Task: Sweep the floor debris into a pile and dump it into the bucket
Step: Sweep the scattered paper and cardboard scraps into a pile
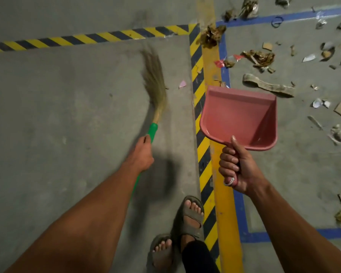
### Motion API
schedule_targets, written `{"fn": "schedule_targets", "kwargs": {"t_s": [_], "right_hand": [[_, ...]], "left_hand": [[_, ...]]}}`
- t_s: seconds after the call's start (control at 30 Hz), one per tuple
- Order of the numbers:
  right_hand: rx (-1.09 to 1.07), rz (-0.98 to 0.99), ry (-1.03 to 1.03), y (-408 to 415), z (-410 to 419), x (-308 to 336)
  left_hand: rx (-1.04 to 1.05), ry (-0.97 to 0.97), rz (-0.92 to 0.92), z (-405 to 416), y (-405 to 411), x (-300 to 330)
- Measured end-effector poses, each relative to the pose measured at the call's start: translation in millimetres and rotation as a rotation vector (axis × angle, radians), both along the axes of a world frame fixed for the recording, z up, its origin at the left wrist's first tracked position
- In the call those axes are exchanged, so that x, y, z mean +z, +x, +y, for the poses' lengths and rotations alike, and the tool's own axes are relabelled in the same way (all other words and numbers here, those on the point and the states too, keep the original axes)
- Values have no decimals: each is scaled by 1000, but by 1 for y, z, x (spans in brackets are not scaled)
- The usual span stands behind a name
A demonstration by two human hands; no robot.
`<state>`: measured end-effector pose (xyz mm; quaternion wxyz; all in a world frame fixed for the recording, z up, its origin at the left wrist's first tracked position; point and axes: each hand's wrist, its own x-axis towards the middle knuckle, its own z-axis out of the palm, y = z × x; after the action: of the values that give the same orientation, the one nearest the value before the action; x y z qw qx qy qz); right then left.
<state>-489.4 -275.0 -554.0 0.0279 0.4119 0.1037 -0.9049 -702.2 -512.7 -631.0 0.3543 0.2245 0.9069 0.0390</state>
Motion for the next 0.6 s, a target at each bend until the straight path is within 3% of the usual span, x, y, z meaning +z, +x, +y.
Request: {"fn": "schedule_targets", "kwargs": {"t_s": [0.13,0.27,0.43,0.6], "right_hand": [[-29,-43,53,18,33,14],[-69,-64,88,36,61,39],[-167,-78,126,70,84,60],[-272,-97,137,118,94,62]], "left_hand": [[-263,163,-136,49,14,7],[-364,278,-148,84,26,29],[-284,365,-3,84,36,50],[-83,136,53,97,52,50]]}}
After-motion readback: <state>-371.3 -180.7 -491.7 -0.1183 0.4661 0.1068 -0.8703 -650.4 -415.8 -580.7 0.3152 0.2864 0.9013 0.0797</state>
